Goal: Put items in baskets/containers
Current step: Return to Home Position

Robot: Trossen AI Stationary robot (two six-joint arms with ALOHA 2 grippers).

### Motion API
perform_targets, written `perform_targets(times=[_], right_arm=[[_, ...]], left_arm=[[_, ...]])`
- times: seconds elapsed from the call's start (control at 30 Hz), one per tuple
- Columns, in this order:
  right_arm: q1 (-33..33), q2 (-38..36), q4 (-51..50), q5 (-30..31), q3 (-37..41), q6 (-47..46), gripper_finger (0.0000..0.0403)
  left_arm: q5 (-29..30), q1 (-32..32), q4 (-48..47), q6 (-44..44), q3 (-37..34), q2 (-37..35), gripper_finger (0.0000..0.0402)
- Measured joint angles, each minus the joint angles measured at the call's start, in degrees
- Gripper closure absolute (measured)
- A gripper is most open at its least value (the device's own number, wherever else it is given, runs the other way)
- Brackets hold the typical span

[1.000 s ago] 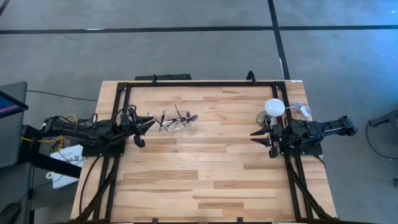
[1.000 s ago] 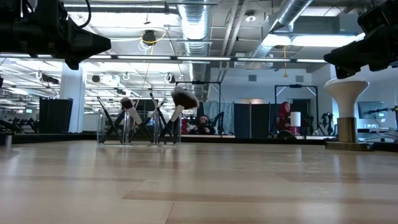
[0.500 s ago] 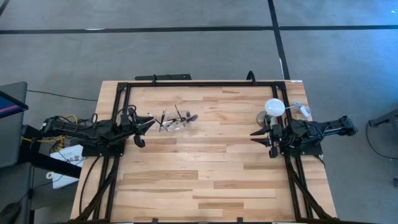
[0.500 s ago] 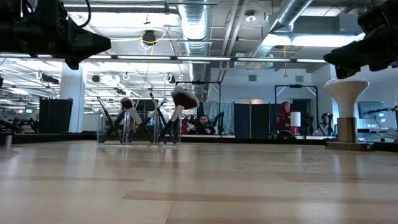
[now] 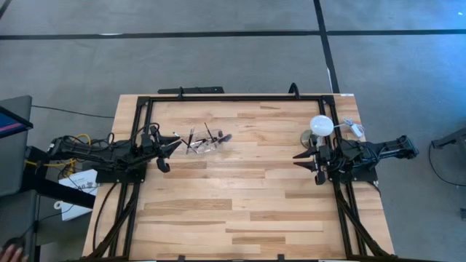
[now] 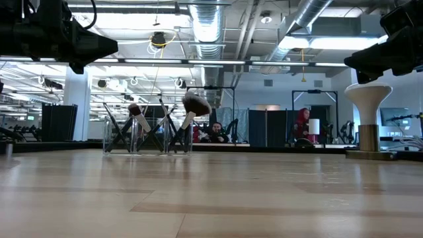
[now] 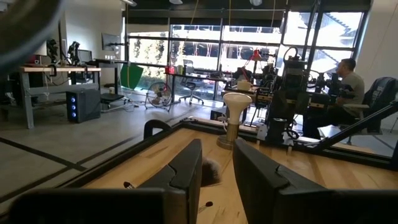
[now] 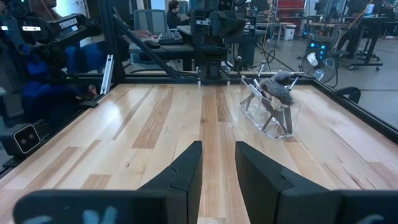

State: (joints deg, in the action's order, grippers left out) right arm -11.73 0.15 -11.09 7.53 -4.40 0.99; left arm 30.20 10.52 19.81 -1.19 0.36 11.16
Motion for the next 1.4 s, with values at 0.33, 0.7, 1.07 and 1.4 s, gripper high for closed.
perform_targets(times=[0.33, 0.7, 1.07, 1.4], right_arm=[[0.0, -0.01, 0.0, 0.0, 0.0, 0.0, 0.0317], [0.0, -0.01, 0.0, 0.0, 0.0, 0.01, 0.0317], [-0.01, 0.0, 0.0, 0.0, 0.0, 0.01, 0.0317], [-0.02, 0.01, 0.0, 0.0, 0.0, 0.01, 0.0317]], left_arm=[[0.0, -0.01, 0.22, 0.0, 0.0, 0.0, 0.0314], [0.0, -0.01, 0.53, 0.0, 0.0, 0.0, 0.0314], [0.02, -0.01, 0.83, 0.0, 0.0, 0.0, 0.0314], [0.0, 0.01, 0.83, 0.0, 0.0, 0.0, 0.0314]])
